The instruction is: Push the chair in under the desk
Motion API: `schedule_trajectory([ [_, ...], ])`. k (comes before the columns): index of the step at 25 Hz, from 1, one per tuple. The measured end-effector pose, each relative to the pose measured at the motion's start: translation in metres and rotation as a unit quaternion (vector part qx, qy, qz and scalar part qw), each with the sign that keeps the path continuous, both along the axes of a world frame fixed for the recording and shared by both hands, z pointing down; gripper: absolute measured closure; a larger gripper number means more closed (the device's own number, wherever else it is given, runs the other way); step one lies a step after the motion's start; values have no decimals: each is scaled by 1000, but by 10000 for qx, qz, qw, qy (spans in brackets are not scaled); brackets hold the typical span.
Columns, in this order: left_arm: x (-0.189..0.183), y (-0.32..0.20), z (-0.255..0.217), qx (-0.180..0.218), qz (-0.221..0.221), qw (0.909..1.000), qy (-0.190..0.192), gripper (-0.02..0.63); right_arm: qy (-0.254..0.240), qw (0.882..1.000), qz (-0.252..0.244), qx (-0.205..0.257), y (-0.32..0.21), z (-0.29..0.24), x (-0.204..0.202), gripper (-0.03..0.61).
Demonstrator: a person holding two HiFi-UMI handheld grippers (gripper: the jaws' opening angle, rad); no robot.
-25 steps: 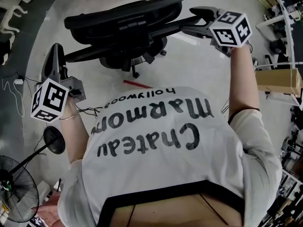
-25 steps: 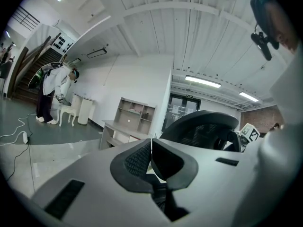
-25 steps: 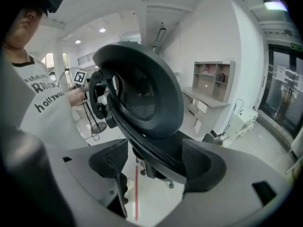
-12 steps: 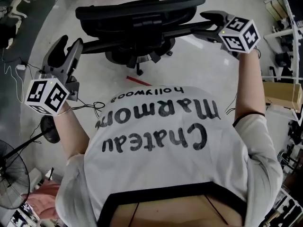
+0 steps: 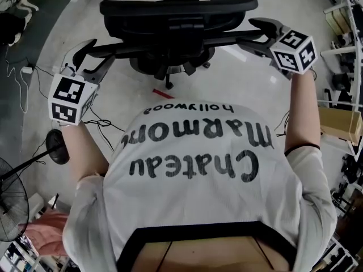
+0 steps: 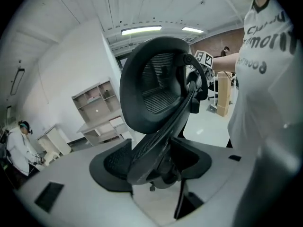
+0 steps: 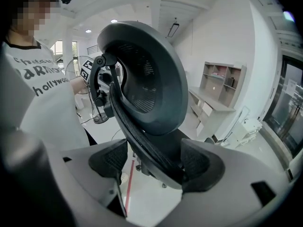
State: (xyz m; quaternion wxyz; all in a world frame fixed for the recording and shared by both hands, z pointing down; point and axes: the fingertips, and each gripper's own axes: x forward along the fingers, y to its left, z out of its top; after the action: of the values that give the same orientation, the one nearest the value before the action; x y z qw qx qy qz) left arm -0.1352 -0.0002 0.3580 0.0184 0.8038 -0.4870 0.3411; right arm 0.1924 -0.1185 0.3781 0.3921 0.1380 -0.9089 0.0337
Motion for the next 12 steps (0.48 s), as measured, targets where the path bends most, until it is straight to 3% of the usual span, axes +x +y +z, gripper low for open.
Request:
schedule_trajectory([
  [6,-1,-6,1,-44,-43,10000,6,347,-121,9995,-151,266,-8,-2,-3,221],
  [12,5,-12,1,117,186,9997,44,348,-331,9977,-294,518,-18,-4,-3,221],
])
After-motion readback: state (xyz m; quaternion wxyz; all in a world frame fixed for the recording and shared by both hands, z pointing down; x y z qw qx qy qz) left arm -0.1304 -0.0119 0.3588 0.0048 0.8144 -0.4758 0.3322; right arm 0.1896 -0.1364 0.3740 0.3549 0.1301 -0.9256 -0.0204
